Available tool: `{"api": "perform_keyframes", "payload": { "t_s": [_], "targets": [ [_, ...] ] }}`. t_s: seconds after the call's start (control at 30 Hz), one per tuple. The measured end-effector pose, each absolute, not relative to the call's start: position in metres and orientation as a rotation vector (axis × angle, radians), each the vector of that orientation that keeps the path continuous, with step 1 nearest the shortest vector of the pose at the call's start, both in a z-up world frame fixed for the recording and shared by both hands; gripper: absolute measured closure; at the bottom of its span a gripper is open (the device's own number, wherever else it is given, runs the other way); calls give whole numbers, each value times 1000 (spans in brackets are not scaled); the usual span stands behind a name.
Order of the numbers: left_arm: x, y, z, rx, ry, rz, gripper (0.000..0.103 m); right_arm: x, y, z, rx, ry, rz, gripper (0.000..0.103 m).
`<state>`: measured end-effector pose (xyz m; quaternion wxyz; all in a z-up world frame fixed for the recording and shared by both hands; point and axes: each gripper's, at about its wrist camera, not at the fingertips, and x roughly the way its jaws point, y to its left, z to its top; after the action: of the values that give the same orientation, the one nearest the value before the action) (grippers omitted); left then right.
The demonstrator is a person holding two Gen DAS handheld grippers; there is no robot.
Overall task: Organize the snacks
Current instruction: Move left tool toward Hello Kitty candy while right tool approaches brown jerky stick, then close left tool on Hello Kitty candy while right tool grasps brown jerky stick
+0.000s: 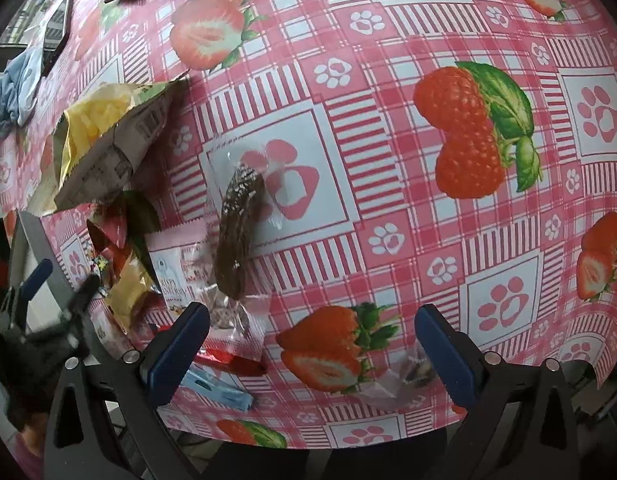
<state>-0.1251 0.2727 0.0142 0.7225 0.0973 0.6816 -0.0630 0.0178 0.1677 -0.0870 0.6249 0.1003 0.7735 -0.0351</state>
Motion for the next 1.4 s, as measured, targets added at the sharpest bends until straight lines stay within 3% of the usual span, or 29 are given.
{"api": "perform_keyframes", "payload": {
  "t_s": [0.23, 0.57, 0.8, 0.97, 1.4],
  "targets": [
    [-138, 235, 1, 274, 1513, -49, 0, 57, 166, -95, 199, 1788, -116, 0],
    [-97, 308, -15, 124, 1535, 37, 0, 105, 181, -123, 222, 1775, -165, 0],
    [-113, 276, -15, 63, 1549, 16, 0, 116, 171, -123, 68, 1782, -224, 0],
    [-112, 272, -21, 29, 1558, -10, 0, 119, 154, -121, 172, 1797, -260, 0],
    [-116, 282, -19, -12, 1487, -20, 0, 147, 170, -111, 72, 1740, -181, 0]
  ]
}}
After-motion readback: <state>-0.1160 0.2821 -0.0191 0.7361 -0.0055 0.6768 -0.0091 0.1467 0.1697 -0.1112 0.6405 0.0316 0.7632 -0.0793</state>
